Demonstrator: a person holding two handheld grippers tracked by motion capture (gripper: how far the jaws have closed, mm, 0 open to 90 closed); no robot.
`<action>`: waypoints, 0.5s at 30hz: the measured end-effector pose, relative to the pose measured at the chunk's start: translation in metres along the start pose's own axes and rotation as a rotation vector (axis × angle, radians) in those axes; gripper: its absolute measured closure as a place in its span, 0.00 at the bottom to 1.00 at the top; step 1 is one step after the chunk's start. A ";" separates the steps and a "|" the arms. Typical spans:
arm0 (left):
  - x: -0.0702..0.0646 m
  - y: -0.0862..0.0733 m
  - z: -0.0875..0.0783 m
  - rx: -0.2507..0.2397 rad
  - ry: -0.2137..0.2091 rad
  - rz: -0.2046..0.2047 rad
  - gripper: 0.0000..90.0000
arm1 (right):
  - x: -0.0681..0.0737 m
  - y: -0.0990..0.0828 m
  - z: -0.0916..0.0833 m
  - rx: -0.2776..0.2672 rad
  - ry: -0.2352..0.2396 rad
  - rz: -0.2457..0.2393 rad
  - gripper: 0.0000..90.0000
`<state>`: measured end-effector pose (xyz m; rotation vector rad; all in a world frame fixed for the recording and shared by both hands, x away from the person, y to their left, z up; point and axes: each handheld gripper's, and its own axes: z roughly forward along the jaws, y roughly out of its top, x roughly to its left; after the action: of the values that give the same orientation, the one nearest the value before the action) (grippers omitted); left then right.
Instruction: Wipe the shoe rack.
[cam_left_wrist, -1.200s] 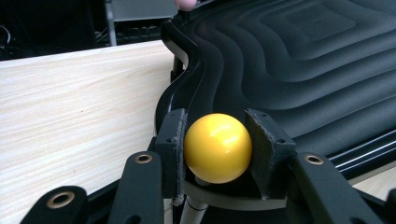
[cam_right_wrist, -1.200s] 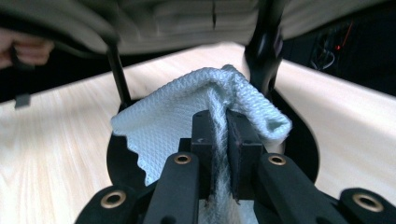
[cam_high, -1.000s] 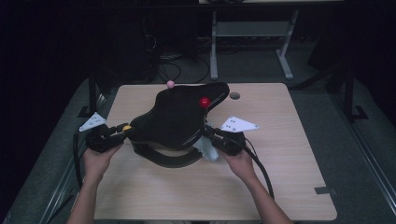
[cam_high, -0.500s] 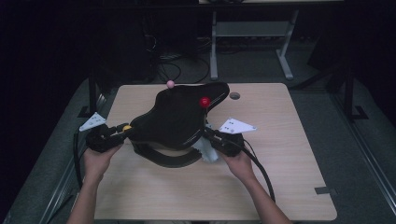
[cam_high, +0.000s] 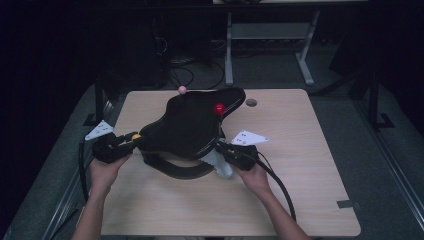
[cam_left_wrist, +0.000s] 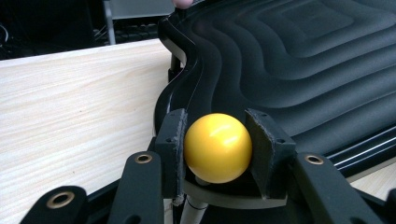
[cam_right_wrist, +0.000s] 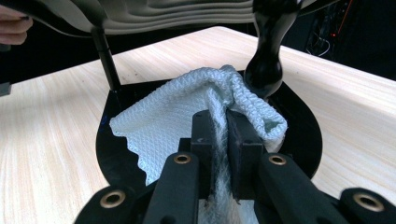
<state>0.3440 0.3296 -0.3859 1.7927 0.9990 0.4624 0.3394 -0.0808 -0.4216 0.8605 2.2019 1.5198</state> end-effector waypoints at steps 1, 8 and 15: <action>0.000 0.000 0.000 0.001 0.000 0.001 0.67 | 0.000 0.000 0.001 0.003 0.001 -0.002 0.91; 0.000 0.000 0.000 0.003 0.001 0.001 0.67 | 0.001 -0.001 0.003 0.012 0.002 -0.007 0.91; 0.000 0.000 0.000 0.001 0.001 0.000 0.67 | 0.002 -0.003 0.005 0.029 0.002 -0.013 0.91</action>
<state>0.3438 0.3295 -0.3859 1.7934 0.9994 0.4633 0.3397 -0.0765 -0.4260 0.8525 2.2321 1.4863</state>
